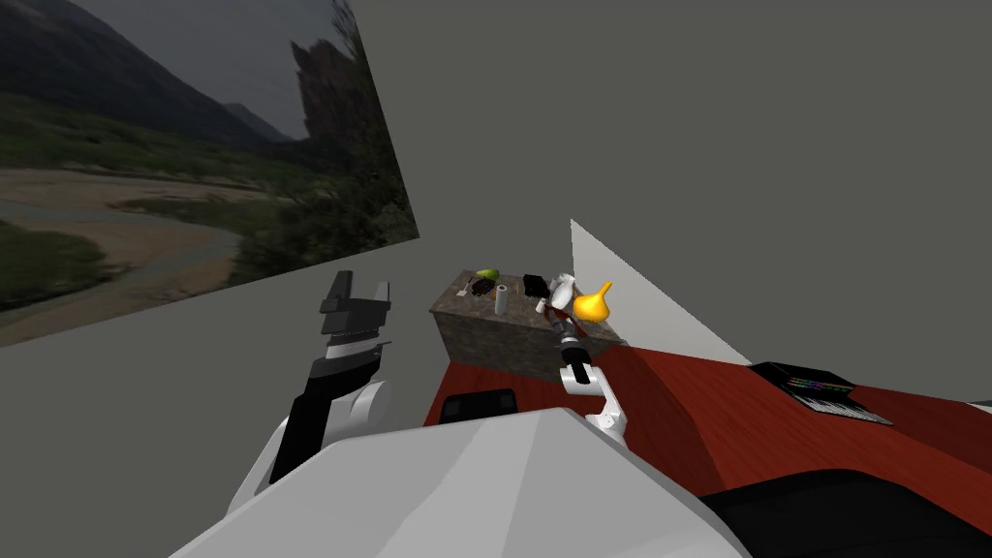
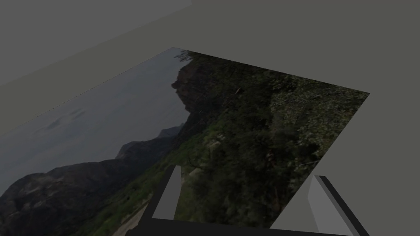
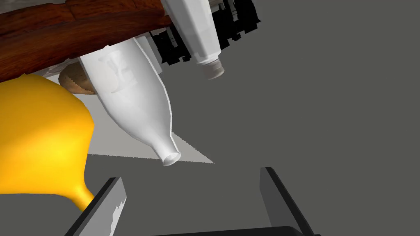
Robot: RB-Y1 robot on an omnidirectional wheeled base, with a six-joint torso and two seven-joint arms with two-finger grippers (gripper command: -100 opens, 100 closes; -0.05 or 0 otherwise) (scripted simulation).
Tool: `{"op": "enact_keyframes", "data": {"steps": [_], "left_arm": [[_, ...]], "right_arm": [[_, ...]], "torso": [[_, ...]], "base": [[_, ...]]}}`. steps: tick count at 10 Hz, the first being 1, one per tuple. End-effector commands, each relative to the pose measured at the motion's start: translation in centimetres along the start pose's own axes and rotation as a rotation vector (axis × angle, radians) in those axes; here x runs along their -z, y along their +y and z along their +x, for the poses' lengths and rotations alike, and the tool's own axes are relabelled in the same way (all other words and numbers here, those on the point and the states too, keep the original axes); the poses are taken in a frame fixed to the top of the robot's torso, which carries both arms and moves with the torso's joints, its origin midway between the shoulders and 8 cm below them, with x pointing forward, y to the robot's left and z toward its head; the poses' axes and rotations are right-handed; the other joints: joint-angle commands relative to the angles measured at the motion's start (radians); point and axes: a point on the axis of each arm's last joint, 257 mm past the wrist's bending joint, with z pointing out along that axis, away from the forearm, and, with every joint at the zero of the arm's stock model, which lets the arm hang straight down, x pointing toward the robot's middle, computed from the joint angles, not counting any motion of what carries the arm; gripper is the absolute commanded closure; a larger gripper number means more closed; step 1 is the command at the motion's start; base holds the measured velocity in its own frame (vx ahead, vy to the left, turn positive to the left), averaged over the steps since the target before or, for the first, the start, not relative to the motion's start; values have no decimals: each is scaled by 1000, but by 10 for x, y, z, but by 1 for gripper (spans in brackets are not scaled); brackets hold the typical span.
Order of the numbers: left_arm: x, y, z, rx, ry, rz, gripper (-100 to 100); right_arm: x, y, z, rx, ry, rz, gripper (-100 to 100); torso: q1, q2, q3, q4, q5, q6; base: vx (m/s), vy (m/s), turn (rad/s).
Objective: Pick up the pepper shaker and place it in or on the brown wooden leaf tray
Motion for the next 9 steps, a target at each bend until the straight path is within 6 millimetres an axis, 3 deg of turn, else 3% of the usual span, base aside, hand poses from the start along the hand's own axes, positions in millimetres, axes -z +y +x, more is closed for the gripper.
{"op": "enact_keyframes", "data": {"steps": [1,6,9], "left_arm": [[0,0,0,0,0,0,0],[0,0,0,0,0,0,0],[0,0,0,0,0,0,0]], "right_arm": [[-1,-9,11,61,32,32,-100],[-8,-41,46,258,130,118,-100],[-11,-60,56,369,174,160,-100]], "torso": [[0,0,0,0,0,0],[-1,-1,0,0,0,0],[-4,-2,-1,-1,-1,0]], "base": [[135,50,-20],[141,55,-22],[154,39,-13]]}}
